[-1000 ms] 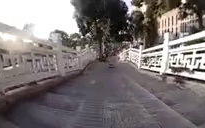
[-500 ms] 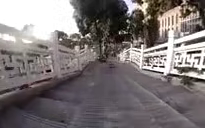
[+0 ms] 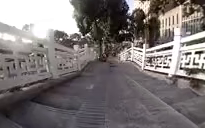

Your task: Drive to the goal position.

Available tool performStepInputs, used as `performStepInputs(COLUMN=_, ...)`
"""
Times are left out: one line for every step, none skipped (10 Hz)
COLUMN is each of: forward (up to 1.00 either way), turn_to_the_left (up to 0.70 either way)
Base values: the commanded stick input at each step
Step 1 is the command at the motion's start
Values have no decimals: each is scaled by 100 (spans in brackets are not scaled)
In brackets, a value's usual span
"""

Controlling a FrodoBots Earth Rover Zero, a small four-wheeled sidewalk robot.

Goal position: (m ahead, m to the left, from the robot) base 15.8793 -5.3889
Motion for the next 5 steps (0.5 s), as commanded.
performStepInputs(forward=45, turn_to_the_left=0)
performStepInputs(forward=45, turn_to_the_left=0)
performStepInputs(forward=45, turn_to_the_left=0)
performStepInputs(forward=45, turn_to_the_left=0)
performStepInputs(forward=45, turn_to_the_left=0)
